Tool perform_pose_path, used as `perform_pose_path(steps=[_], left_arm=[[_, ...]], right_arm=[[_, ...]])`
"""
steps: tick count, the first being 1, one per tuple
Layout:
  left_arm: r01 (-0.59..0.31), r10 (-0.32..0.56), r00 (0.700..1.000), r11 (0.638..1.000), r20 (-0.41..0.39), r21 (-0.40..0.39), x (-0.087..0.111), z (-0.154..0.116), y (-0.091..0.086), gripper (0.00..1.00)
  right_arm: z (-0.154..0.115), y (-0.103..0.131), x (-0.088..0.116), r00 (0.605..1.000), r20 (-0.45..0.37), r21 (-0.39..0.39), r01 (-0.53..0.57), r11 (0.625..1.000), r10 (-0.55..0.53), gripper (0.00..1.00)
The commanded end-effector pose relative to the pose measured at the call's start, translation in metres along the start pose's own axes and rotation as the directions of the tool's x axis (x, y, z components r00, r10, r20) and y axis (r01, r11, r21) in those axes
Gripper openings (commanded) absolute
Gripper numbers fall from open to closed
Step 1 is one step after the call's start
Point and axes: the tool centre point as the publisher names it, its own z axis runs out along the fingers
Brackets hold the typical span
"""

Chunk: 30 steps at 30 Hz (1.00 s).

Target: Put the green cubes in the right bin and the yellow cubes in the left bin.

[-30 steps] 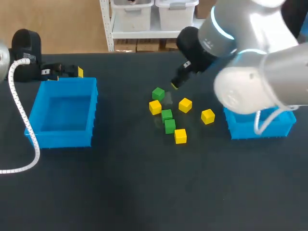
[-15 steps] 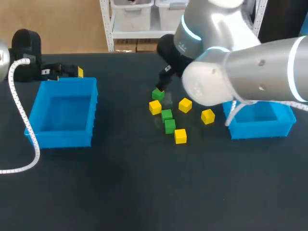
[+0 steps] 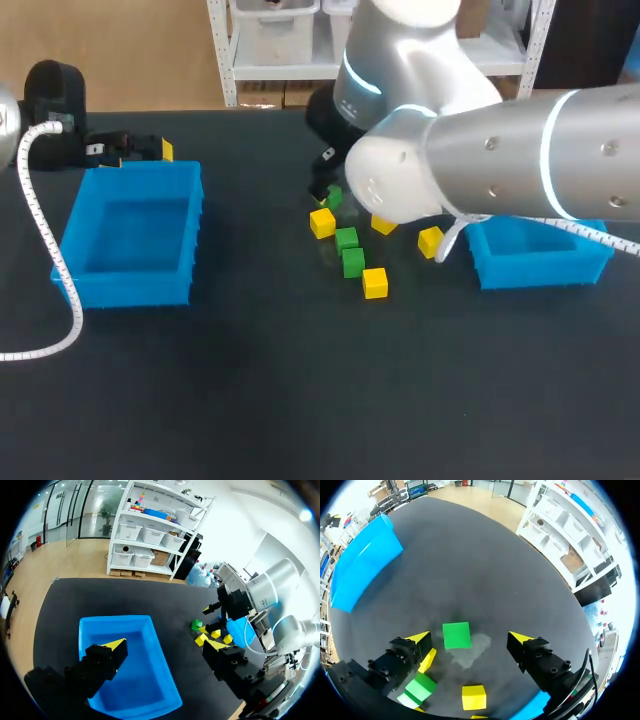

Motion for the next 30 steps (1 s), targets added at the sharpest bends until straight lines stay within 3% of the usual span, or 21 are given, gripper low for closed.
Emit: perform_pose_path(steps=[1,4,5,7,9,10,11,18,24,30], left_arm=[[-0.002,0.002,1.0,1.0,0.006,0.01,0.002,0.0,0.002,1.0],[-0.002,0.002,1.0,1.0,0.006,0.01,0.002,0.0,0.002,1.0],[-0.002,0.002,1.0,1.0,0.006,0.01,0.002,0.0,0.002,1.0],[-0.002,0.002,1.0,1.0,0.006,0.01,0.002,0.0,0.002,1.0],[-0.002,0.002,1.0,1.0,0.006,0.01,0.002,0.0,0.002,1.0],[-0.002,0.002,1.0,1.0,0.006,0.01,0.002,0.0,0.002,1.0],[-0.002,0.002,1.0,1.0,0.006,0.01,0.002,0.0,0.002,1.0],[-0.002,0.002,1.0,1.0,0.006,0.01,0.002,0.0,0.002,1.0],[-0.002,0.002,1.0,1.0,0.006,0.01,0.002,0.0,0.002,1.0],[-0.002,0.002,1.0,1.0,0.006,0.01,0.002,0.0,0.002,1.0]], right_arm=[[0.011,0.005,-0.005,1.0,-0.008,0.016,-0.004,1.0,0.004,1.0],[0.018,0.007,-0.004,1.0,-0.013,0.027,-0.007,1.0,0.007,1.0],[0.021,0.007,-0.003,1.0,-0.016,0.034,-0.007,0.999,0.008,0.89],[0.024,0.007,-0.002,1.0,-0.022,0.045,-0.01,0.999,0.011,0.46],[0.025,0.007,-0.001,1.0,-0.023,0.05,-0.007,0.999,0.009,0.22],[0.025,0.007,0.0,1.0,-0.024,0.057,-0.009,0.998,0.011,0.05],[0.025,0.006,0.0,1.0,-0.023,0.061,-0.009,0.998,0.011,0.0],[0.001,-0.007,-0.004,1.0,0.005,0.106,-0.03,0.994,0.03,0.0],[-0.042,-0.024,-0.004,0.994,0.067,0.127,-0.091,0.988,0.083,0.0],[-0.086,-0.055,0.012,0.975,0.139,0.147,-0.193,0.97,0.173,0.0]])
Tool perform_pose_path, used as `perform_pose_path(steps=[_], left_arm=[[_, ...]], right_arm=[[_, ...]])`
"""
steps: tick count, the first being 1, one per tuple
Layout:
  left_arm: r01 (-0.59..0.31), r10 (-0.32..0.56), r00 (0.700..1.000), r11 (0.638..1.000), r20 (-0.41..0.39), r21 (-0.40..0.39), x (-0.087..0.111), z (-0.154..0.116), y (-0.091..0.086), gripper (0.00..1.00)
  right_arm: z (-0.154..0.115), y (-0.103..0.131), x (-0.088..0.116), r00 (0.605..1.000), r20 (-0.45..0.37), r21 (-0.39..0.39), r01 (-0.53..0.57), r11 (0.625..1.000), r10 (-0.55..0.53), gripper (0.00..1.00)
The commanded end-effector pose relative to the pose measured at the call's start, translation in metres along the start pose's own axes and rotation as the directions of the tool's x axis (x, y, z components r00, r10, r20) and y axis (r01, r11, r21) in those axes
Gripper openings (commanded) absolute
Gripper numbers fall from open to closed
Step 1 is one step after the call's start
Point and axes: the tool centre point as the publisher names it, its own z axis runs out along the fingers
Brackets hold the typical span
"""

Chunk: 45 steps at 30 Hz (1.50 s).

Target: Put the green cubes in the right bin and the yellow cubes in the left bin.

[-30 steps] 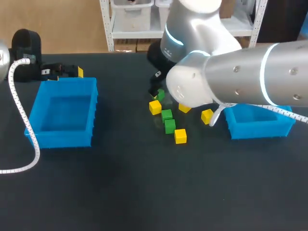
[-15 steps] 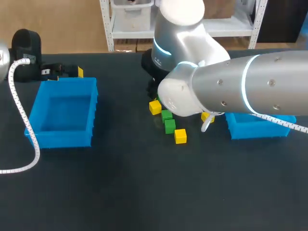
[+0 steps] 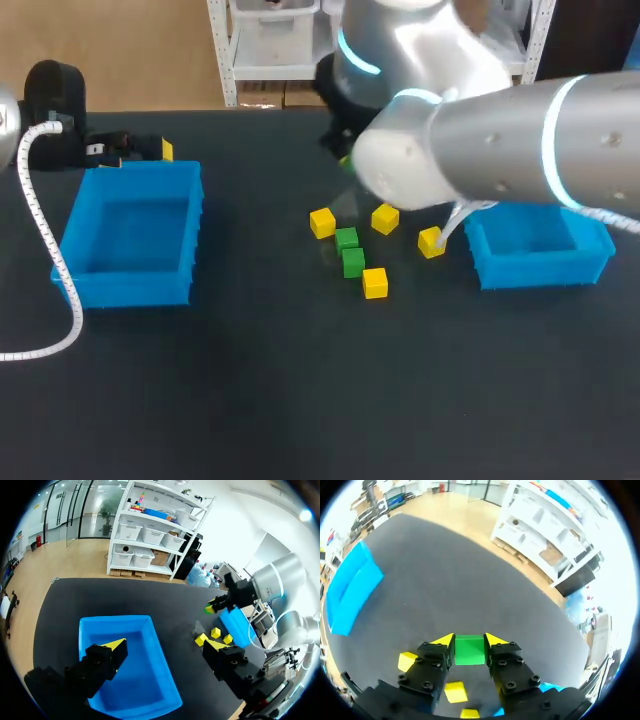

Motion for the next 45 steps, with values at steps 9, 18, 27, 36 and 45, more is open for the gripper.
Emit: perform_pose_path(steps=[9,18,27,36,45], left_arm=[[-0.002,0.002,1.0,1.0,0.006,0.01,0.002,0.0,0.002,1.0],[-0.002,0.002,1.0,1.0,0.006,0.01,0.002,0.0,0.002,1.0],[-0.002,0.002,1.0,1.0,0.006,0.01,0.002,0.0,0.002,1.0],[-0.002,0.002,1.0,1.0,0.006,0.01,0.002,0.0,0.002,1.0],[-0.002,0.002,1.0,1.0,0.006,0.01,0.002,0.0,0.002,1.0]], right_arm=[[-0.079,-0.095,0.078,0.958,0.127,0.07,-0.266,0.962,0.255,0.0],[-0.088,-0.134,0.155,0.904,0.101,0.106,-0.425,0.899,0.416,0.0],[-0.064,-0.126,0.188,0.901,-0.004,0.093,-0.432,0.897,0.434,0.41],[-0.084,-0.096,0.164,0.935,0.013,0.077,-0.353,0.932,0.353,1.0],[-0.098,-0.023,0.117,0.983,0.03,-0.037,-0.179,0.983,0.18,1.0]])
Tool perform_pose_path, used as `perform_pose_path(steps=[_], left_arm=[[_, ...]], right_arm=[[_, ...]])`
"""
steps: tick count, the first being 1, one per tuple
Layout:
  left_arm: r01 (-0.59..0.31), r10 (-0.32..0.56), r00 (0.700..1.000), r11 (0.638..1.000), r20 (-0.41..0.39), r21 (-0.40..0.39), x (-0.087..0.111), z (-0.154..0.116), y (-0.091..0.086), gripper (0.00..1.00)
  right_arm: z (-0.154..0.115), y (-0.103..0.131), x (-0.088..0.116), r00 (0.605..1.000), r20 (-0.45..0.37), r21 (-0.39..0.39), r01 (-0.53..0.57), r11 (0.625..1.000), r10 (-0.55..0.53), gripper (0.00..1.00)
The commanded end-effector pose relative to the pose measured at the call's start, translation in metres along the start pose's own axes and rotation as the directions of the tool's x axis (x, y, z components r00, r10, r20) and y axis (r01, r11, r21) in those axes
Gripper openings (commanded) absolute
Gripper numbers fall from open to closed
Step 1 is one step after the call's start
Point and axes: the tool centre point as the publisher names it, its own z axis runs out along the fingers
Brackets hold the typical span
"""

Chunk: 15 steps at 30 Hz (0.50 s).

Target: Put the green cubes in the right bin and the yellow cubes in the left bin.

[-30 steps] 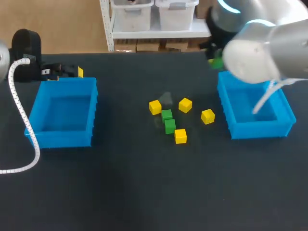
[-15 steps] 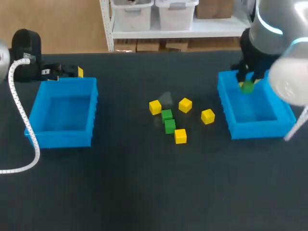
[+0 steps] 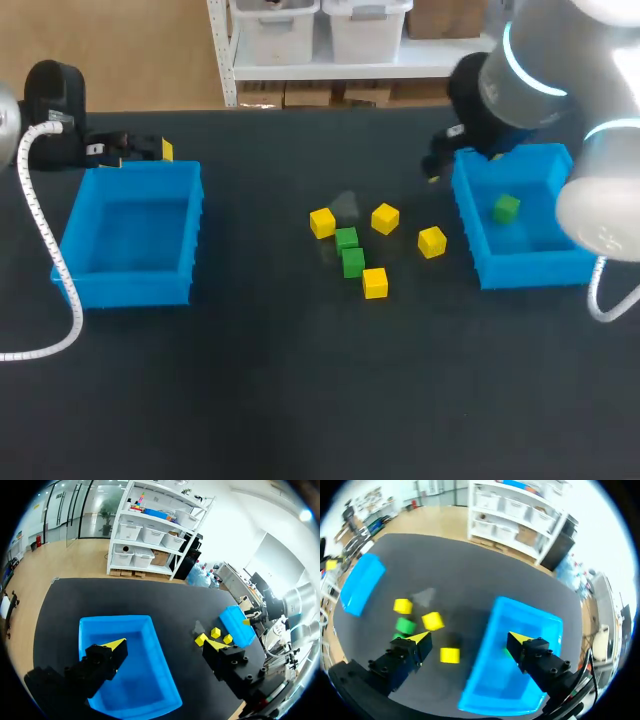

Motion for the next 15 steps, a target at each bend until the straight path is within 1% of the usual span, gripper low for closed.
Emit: perform_pose_path(steps=[1,3,6,10,12,15], left_arm=[[-0.002,0.002,1.0,1.0,0.006,0.01,0.002,0.0,0.002,1.0],[-0.002,0.002,1.0,1.0,0.006,0.01,0.002,0.0,0.002,1.0],[-0.002,0.002,1.0,1.0,0.006,0.01,0.002,0.0,0.002,1.0],[-0.002,0.002,1.0,1.0,0.006,0.01,0.002,0.0,0.002,1.0],[-0.002,0.002,1.0,1.0,0.006,0.01,0.002,0.0,0.002,1.0],[-0.002,0.002,1.0,1.0,0.006,0.01,0.002,0.0,0.002,1.0]], right_arm=[[0.001,0.029,-0.009,0.998,-0.03,-0.038,0.047,0.998,-0.048,1.0],[0.005,0.043,-0.01,0.996,-0.039,-0.052,0.08,0.995,-0.082,1.0],[0.011,0.063,-0.01,0.993,-0.064,-0.075,0.098,0.992,-0.103,1.0],[0.021,0.087,-0.009,0.988,-0.123,-0.112,0.074,0.991,-0.088,1.0],[0.028,0.098,-0.008,0.985,-0.149,-0.112,0.068,0.991,-0.085,1.0],[0.037,0.11,-0.008,0.983,-0.183,-0.105,0.015,0.994,-0.034,1.0]])
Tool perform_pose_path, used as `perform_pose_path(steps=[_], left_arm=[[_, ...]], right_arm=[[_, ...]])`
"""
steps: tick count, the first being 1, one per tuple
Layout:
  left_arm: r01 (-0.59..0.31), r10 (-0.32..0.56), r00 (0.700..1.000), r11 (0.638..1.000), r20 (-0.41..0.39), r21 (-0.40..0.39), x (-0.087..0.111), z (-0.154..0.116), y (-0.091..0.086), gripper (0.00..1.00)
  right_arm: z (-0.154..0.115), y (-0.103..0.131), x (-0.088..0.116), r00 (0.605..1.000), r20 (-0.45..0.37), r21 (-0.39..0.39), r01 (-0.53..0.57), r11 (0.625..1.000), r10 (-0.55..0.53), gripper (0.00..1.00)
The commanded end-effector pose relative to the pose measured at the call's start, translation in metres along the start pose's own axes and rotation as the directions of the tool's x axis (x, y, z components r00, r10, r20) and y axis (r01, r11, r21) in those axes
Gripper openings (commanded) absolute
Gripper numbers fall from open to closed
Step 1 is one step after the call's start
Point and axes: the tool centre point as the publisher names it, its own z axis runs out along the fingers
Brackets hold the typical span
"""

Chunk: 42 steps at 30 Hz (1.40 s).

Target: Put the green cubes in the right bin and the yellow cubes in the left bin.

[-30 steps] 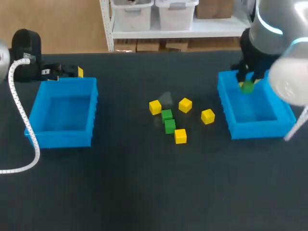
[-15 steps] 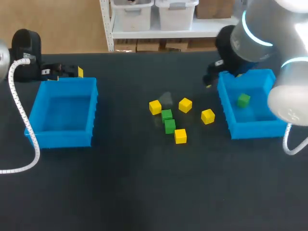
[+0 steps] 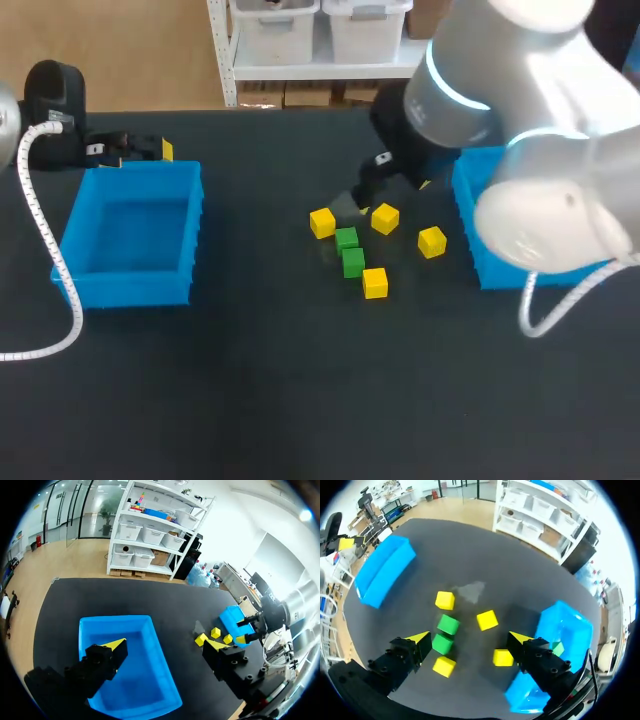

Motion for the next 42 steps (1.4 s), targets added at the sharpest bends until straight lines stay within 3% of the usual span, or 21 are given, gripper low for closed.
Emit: perform_pose_path(steps=[1,12,20,25,26,27,30,39,42], left_arm=[[-0.002,0.002,1.0,1.0,0.006,0.01,0.002,0.0,0.002,1.0],[-0.002,0.002,1.0,1.0,0.006,0.01,0.002,0.0,0.002,1.0],[-0.002,0.002,1.0,1.0,0.006,0.01,0.002,0.0,0.002,1.0],[-0.002,0.002,1.0,1.0,0.006,0.01,0.002,0.0,0.002,1.0],[-0.002,0.002,1.0,1.0,0.006,0.01,0.002,0.0,0.002,1.0],[-0.002,0.002,1.0,1.0,0.006,0.01,0.002,0.0,0.002,1.0],[-0.002,0.002,1.0,1.0,0.006,0.01,0.002,0.0,0.002,1.0],[-0.002,0.002,1.0,1.0,0.006,0.01,0.002,0.0,0.002,1.0],[-0.002,0.002,1.0,1.0,0.006,0.01,0.002,0.0,0.002,1.0]], right_arm=[[0.02,0.014,-0.014,0.994,-0.099,0.021,-0.05,0.999,0.052,1.0],[0.059,0.037,-0.011,0.978,-0.117,0.079,-0.162,0.984,0.171,1.0],[0.08,0.041,0.008,0.963,-0.161,0.059,-0.208,0.976,0.215,1.0],[0.094,0.044,0.008,0.961,-0.168,0.051,-0.213,0.976,0.218,1.0],[0.096,0.044,0.008,0.961,-0.169,0.049,-0.215,0.975,0.221,0.84],[0.099,0.044,0.007,0.96,-0.17,0.05,-0.217,0.975,0.222,0.47],[0.104,0.045,0.006,0.961,-0.172,0.058,-0.208,0.976,0.215,0.03],[0.115,0.04,0.007,0.967,-0.177,0.12,-0.162,0.98,0.182,0.0],[0.107,0.032,0.006,0.974,-0.149,0.14,-0.148,0.979,0.169,0.0]])
